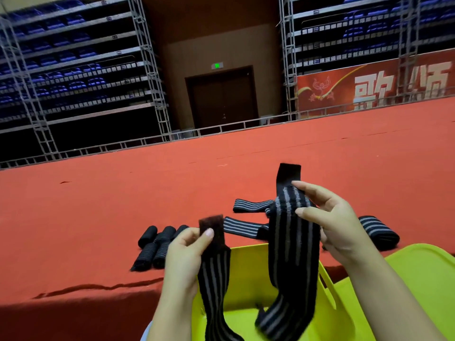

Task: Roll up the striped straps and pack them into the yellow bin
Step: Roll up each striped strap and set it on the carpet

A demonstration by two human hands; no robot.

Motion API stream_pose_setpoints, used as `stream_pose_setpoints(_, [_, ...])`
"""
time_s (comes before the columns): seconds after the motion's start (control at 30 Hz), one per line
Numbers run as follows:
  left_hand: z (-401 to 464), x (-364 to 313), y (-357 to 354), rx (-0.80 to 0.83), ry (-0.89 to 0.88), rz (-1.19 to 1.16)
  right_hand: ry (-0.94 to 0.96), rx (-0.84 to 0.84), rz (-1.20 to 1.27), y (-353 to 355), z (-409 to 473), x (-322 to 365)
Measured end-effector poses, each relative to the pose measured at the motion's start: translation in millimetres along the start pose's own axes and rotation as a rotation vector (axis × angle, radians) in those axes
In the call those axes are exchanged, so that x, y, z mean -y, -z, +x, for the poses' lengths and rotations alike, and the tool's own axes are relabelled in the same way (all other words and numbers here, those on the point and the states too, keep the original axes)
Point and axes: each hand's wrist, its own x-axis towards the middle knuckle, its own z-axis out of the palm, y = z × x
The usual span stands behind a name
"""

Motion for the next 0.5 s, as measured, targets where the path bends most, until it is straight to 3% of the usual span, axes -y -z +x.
stream_pose_setpoints(0.1, [0, -10, -3, -0.064, -0.042, -0.139, 0.003, 0.074, -0.003, -10, -7, 8])
stream_pose_setpoints(0.3, [-7, -19, -22, -0.099, -0.100, -0.200, 0.018, -0.015, -0.068, -47, -31, -5])
stream_pose_setpoints(0.5, [-25, -14, -38, -0.093, -0.102, -0.229, 0.012, 0.062, -0.112, -53, -44, -16])
